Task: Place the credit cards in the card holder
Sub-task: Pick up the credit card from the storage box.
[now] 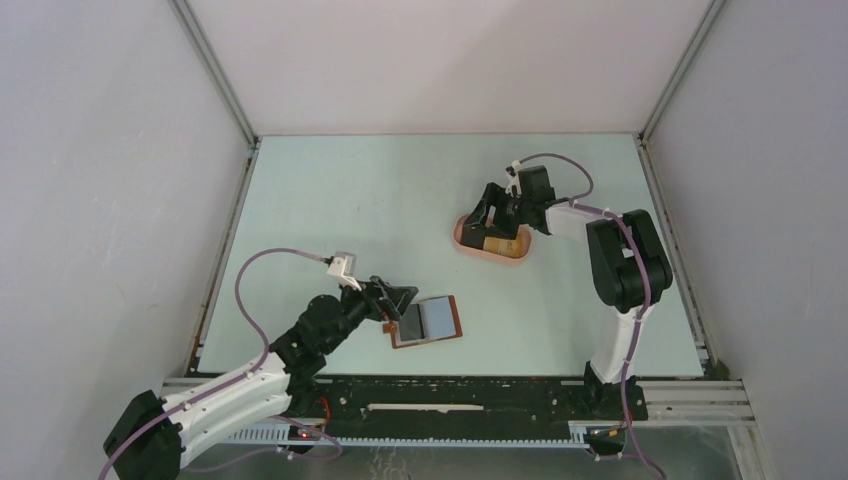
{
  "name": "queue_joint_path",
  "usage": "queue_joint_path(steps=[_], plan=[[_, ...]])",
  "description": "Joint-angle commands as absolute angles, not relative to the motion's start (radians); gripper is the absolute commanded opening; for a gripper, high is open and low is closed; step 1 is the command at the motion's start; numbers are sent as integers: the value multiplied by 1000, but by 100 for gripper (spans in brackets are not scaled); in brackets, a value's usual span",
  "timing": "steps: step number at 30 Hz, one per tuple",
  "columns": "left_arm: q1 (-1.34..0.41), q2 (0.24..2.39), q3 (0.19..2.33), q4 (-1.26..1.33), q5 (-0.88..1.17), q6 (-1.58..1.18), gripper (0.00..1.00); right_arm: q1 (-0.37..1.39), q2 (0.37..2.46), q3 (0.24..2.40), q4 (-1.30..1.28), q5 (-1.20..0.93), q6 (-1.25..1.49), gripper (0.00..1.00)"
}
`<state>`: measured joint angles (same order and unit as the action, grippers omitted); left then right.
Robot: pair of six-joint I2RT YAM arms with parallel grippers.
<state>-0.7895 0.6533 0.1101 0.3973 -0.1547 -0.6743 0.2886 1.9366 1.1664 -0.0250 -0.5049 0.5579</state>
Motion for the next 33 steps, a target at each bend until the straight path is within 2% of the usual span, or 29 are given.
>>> queue_joint_path(steps=[1, 24, 33], plan=[[-788, 642, 80, 405, -172, -675, 100, 284, 1962, 1158, 19, -612, 606, 81], [-788, 656, 92, 400, -173, -667, 100, 292, 1973, 1137, 211, -831, 722, 79], [-788, 656, 94, 394, -176, -664, 100, 309, 2009, 1178, 147, -790, 693, 73]])
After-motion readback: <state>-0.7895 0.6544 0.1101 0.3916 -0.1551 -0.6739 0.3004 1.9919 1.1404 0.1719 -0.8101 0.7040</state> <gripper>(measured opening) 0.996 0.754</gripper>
